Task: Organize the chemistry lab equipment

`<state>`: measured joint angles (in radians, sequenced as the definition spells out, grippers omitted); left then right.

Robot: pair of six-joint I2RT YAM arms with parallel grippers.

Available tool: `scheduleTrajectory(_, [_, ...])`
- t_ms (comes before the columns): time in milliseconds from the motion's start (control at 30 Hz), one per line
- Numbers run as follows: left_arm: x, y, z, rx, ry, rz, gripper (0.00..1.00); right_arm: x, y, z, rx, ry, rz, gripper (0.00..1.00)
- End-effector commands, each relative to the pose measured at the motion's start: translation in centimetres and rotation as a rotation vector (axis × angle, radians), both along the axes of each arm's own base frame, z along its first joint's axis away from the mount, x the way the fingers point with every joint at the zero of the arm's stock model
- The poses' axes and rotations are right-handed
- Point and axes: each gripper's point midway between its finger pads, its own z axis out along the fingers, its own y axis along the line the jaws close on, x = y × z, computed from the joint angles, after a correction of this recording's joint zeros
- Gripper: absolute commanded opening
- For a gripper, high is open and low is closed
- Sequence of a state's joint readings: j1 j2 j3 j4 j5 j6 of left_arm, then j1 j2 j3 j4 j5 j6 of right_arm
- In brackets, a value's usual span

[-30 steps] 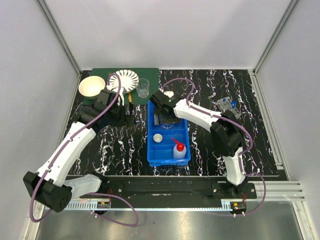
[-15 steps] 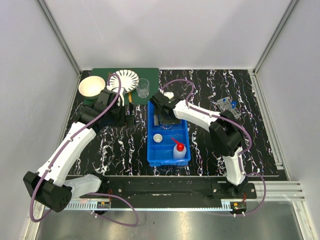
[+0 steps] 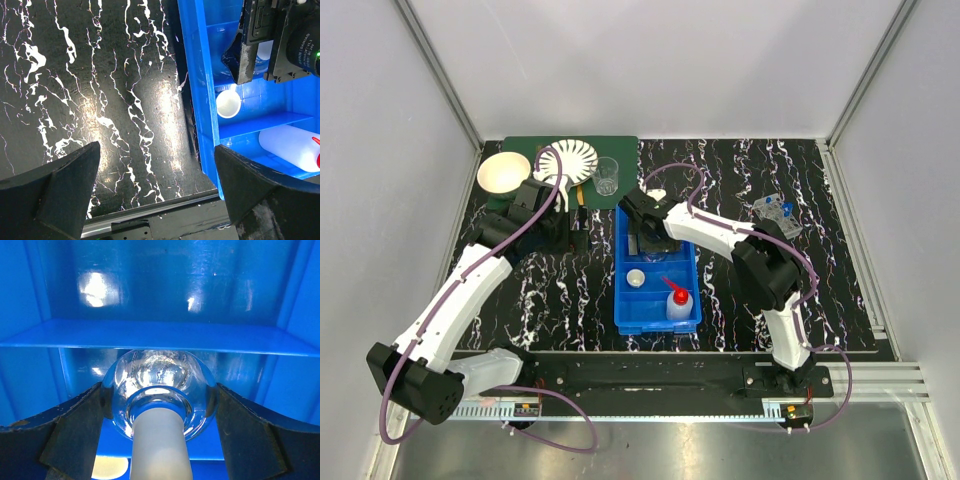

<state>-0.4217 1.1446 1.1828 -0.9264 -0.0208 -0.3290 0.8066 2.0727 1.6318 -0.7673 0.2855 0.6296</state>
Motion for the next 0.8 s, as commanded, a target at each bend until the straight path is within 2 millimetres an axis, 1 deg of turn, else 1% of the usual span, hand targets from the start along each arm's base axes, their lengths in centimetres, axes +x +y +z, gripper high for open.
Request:
scheduleTrajectory(0, [0.19,-0.16,0.92,-0.025,-0.044,-0.010,0.99,-0.38,0.97,-0.02,0.017,-0.002,0.014,0.60])
scheduleTrajectory(200, [0.22,-0.21,0.80,-0.024,-0.040,-0.011,0.99,-0.47,0.93,-0.14,0.012,0.000,0.015,0.66])
scheduleTrajectory(333, [0.26,-0.22,0.69,-0.023,-0.037,-0.011,0.99,-0.41,0.85,-0.20,0.010,0.000,0.014,0.77])
scheduleTrajectory(600, [0.29,-0.28,0.66,-0.022,-0.035,-0.013,0.99,-0.45,0.97,0.17,0.014,-0.007,0.018,0.87])
scheduleTrajectory(767, [0.31,-0.29,0.62,-0.021,-0.033,-0.013,0.99,-0.39,1.07,0.74,0.019,-0.015,0.022,0.98])
